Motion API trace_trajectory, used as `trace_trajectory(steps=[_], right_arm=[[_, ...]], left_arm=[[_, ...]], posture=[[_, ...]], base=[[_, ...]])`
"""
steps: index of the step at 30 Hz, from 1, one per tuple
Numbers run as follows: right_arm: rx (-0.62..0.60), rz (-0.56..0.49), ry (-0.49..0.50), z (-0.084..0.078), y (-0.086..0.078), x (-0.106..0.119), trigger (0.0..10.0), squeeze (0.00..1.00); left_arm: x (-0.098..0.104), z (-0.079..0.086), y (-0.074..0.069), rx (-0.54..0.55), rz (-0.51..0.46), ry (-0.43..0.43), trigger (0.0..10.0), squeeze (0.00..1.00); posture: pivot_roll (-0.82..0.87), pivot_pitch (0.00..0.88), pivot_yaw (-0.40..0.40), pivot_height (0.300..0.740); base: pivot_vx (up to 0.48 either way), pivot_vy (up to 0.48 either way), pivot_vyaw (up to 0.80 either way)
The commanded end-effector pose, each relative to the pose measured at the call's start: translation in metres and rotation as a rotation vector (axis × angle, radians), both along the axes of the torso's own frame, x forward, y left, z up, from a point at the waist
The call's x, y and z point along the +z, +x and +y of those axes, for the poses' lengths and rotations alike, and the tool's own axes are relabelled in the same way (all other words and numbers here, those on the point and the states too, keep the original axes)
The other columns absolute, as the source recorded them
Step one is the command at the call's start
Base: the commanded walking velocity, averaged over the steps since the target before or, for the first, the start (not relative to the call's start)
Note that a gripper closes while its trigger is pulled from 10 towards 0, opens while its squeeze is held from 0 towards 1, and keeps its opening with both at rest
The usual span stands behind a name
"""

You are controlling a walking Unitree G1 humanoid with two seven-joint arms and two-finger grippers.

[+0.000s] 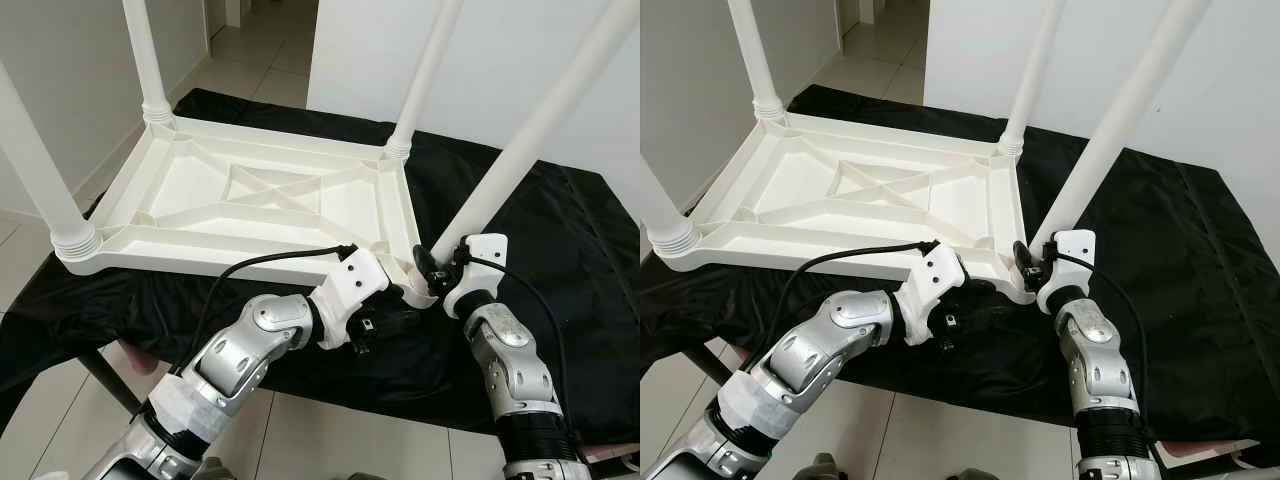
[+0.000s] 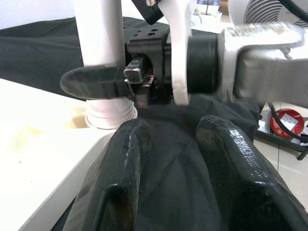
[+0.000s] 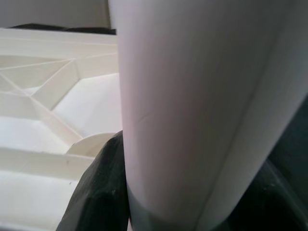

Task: Building children table

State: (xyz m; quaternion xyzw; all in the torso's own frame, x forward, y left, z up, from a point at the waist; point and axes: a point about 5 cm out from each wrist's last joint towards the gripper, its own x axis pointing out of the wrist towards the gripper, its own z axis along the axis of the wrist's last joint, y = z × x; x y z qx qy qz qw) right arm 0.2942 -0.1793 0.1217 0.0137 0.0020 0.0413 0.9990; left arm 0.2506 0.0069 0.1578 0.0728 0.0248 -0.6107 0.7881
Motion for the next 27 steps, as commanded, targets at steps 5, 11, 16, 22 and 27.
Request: trace_trajectory(steps=[5, 11, 16, 22, 27], right_arm=[[-0.194, 0.066, 0.009, 0.006, -0.008, -0.014, 10.0, 0.00], [-0.328, 0.051, 0.055, 0.012, -0.008, -0.010, 10.0, 0.00], [-0.336, 0.032, 0.067, 0.020, -0.007, -0.005, 10.0, 0.00], [-0.321, -0.102, 0.111, 0.017, -0.018, 0.012, 10.0, 1.00], [-0.314, -0.150, 0.093, 0.017, -0.028, 0.017, 10.0, 1.00]], left_arm=[[-0.001, -0.004, -0.007, -0.081, 0.008, 0.000, 10.0, 0.00], [-0.002, -0.005, -0.007, -0.085, 0.009, 0.002, 10.0, 0.00], [-0.002, -0.006, -0.008, -0.090, 0.012, 0.002, 10.0, 0.00], [-0.003, -0.005, -0.009, -0.090, 0.013, 0.003, 10.0, 0.00], [-0.004, -0.005, -0.010, -0.092, 0.016, 0.004, 10.0, 0.00]], posture=[[0.07, 0.000, -0.098, 0.740], [0.07, 0.000, -0.099, 0.740], [0.07, 0.000, -0.101, 0.740], [0.07, 0.000, -0.106, 0.740], [0.06, 0.000, -0.105, 0.740]], base=[[0.000, 0.000, 0.00], [0.000, 0.000, 0.00], [0.000, 0.000, 0.00], [0.000, 0.000, 0.00], [0.000, 0.000, 0.00]])
